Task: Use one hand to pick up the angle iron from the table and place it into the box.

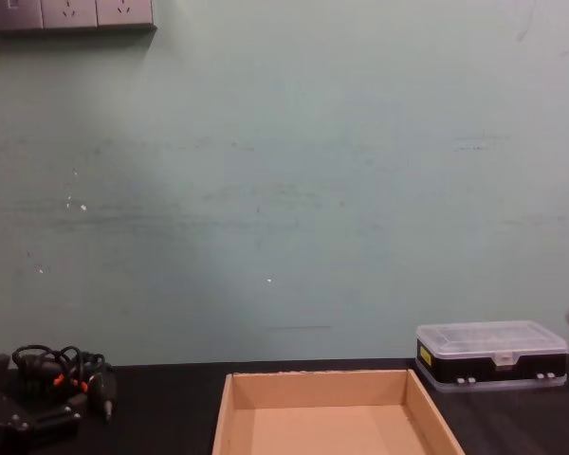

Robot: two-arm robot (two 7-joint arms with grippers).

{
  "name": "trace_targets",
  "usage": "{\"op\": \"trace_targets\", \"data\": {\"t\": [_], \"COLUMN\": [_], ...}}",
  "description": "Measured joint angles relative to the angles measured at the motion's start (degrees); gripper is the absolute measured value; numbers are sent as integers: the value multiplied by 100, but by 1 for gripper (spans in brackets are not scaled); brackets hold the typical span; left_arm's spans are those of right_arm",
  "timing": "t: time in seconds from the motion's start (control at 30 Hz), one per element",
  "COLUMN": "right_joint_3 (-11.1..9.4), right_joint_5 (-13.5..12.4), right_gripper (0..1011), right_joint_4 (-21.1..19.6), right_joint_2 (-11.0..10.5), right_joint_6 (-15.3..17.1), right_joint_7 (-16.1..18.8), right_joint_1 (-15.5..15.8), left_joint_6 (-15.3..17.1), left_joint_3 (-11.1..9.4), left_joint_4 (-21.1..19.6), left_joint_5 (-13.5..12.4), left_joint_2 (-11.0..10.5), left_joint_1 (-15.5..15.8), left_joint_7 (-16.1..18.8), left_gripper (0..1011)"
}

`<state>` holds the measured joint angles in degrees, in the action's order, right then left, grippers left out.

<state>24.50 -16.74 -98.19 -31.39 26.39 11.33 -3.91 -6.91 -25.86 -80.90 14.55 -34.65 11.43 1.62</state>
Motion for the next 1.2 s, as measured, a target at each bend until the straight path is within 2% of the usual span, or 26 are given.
{"op": "trace_targets", "data": {"t": [0.3,0.5,0.6,0.63,0.93,1.0,1.2], "right_joint_3": [0,0,0,0,0,0,0], "right_joint_5": [-8,-13,-16,-16,-24,-25,-25], "right_gripper": [1004,877,772,772,497,465,465], "right_joint_4": [-18,-27,-33,-33,-41,-41,-44], "right_joint_2": [-16,-23,-25,-25,-30,-30,-33], "right_joint_6": [7,12,15,16,21,21,21], "right_joint_7": [-5,-7,-10,-11,-20,-21,-24], "right_joint_1": [2,5,7,7,10,10,10], "left_joint_6": [0,0,0,0,0,0,0], "left_joint_3": [0,0,0,0,0,0,0], "left_joint_4": [0,0,0,0,0,0,0], "left_joint_5": [0,0,0,0,0,0,0], "left_joint_2": [0,0,0,0,0,0,0], "left_joint_1": [0,0,0,0,0,0,0], "left_joint_7": [0,0,0,0,0,0,0], "left_gripper": [1011,1011,1011,1011,1011,1011,1011]}}
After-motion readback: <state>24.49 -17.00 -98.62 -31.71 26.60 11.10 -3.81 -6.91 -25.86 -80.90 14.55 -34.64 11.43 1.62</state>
